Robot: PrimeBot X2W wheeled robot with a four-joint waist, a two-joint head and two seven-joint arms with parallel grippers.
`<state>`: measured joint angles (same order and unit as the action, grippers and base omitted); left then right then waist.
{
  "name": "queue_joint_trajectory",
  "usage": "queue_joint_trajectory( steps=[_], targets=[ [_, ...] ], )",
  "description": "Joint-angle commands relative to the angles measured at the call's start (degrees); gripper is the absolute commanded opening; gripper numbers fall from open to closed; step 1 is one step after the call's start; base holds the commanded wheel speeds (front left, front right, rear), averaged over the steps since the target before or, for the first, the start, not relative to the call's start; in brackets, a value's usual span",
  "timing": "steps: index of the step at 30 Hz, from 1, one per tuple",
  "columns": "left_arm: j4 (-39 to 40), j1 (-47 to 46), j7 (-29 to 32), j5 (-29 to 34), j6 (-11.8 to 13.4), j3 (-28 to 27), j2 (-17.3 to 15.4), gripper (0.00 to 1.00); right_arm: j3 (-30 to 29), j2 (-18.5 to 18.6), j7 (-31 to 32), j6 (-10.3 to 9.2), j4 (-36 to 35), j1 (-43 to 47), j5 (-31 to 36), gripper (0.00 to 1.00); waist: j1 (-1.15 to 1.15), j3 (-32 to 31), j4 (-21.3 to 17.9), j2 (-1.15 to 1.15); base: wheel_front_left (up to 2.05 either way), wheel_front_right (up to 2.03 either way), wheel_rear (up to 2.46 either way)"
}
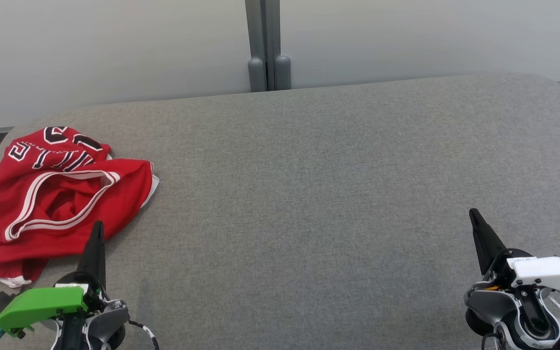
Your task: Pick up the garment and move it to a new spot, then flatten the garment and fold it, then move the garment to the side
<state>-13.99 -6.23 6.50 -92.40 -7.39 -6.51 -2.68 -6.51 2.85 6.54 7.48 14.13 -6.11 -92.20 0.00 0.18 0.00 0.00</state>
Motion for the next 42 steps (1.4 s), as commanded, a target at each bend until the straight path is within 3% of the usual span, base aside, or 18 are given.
queue_joint_trajectory(
  steps=[1,21,22,33,42],
  targets=[
    [0.08,0.08,0.23,-0.04,-0.24,-0.13,-0.41,0.0,-0.07,0.02,0.1,0.03,-0.32,-0.16,-0.42,0.0,0.0,0.0,0.0,0.0,0.0,0.0,0.0],
    [0.08,0.08,0.23,-0.04,-0.23,-0.13,-0.41,0.0,-0.07,0.02,0.1,0.03,-0.32,-0.16,-0.42,0.0,0.0,0.0,0.0,0.0,0.0,0.0,0.0],
    [-0.18,0.03,-0.02,0.0,0.01,0.03,0.03,1.0,0.02,-0.02,-0.01,-0.01,0.18,0.06,0.04,1.0,0.0,0.0,0.0,0.0,0.0,0.0,0.0],
    [-1.94,0.36,-2.46,1.47,0.01,1.37,0.28,1.0,1.82,-0.32,-2.46,-0.01,1.35,0.26,1.51,1.0,0.0,-0.01,-0.03,0.0,0.0,0.0,0.0],
    [-2.36,0.18,-4.87,6.93,-0.01,1.96,0.2,1.0,2.82,-0.26,-4.87,0.01,1.88,-0.34,7.75,1.0,0.0,-0.18,0.02,0.0,0.0,0.0,0.0]
  ],
)
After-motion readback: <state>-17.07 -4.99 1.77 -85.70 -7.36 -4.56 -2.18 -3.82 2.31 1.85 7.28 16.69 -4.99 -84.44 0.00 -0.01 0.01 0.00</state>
